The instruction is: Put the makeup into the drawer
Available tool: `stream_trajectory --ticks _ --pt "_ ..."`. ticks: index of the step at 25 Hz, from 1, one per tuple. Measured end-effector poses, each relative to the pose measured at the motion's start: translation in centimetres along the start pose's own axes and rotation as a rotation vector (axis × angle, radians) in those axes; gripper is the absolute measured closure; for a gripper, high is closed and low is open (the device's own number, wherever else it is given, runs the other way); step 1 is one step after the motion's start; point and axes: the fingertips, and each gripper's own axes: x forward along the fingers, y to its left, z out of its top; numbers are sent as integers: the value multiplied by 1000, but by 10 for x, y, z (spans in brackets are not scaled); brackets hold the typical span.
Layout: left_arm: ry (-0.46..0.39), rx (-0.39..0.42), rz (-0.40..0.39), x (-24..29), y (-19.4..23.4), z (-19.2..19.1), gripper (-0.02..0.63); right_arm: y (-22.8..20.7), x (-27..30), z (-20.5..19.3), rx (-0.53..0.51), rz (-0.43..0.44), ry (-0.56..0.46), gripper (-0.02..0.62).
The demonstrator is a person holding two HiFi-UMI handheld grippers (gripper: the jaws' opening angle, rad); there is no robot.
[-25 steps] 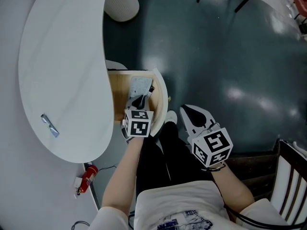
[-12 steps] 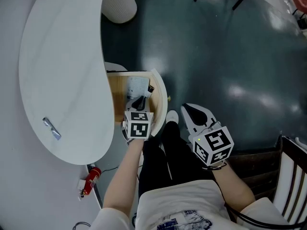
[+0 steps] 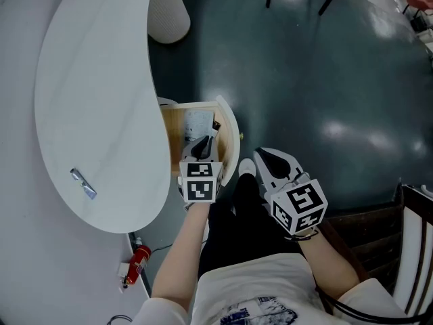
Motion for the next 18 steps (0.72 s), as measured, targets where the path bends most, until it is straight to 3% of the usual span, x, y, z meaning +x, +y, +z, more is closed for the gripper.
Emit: stream_trajectory --ticks 9,18 --pt "-68 51 -45 -63 -21 11 540 44 -35 3 22 -55 -45 575" --pt "-196 69 -22 -155 -6 29 540 114 -63 27 -18 -71 -111 575"
